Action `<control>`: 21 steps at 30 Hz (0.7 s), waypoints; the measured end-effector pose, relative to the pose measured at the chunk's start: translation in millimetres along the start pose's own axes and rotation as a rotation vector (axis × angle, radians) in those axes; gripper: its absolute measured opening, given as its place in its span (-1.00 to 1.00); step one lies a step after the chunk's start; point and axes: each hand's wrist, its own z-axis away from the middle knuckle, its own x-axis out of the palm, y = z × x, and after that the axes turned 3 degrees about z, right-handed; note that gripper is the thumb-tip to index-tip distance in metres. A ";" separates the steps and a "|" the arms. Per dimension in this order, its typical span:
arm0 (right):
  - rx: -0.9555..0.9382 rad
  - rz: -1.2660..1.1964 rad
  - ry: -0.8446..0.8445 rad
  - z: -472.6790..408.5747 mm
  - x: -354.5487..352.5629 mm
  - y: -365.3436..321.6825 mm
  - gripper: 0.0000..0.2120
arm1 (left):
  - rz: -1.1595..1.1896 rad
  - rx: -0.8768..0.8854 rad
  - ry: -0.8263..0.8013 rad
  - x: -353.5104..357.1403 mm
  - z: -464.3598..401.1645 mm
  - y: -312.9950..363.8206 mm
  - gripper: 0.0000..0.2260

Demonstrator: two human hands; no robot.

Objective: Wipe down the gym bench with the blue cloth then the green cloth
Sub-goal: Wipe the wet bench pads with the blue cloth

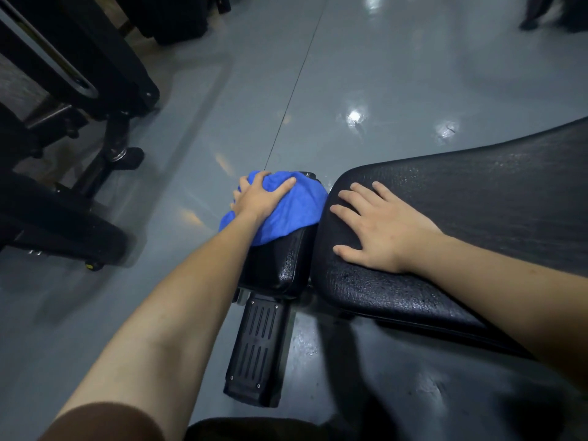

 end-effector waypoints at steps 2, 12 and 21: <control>0.000 0.002 -0.003 0.2 -0.6 -0.2 -0.15 | -0.009 0.026 -0.013 -0.8 2.3 -2.3 -0.31; -0.006 -0.001 -0.007 0.2 -0.9 0.8 -0.14 | -0.022 0.107 -0.001 -8.1 45.2 -49.6 -0.31; 0.002 0.011 -0.041 0.8 -4.8 -1.6 -0.06 | -0.114 0.158 0.029 -0.2 105.3 -57.4 -0.36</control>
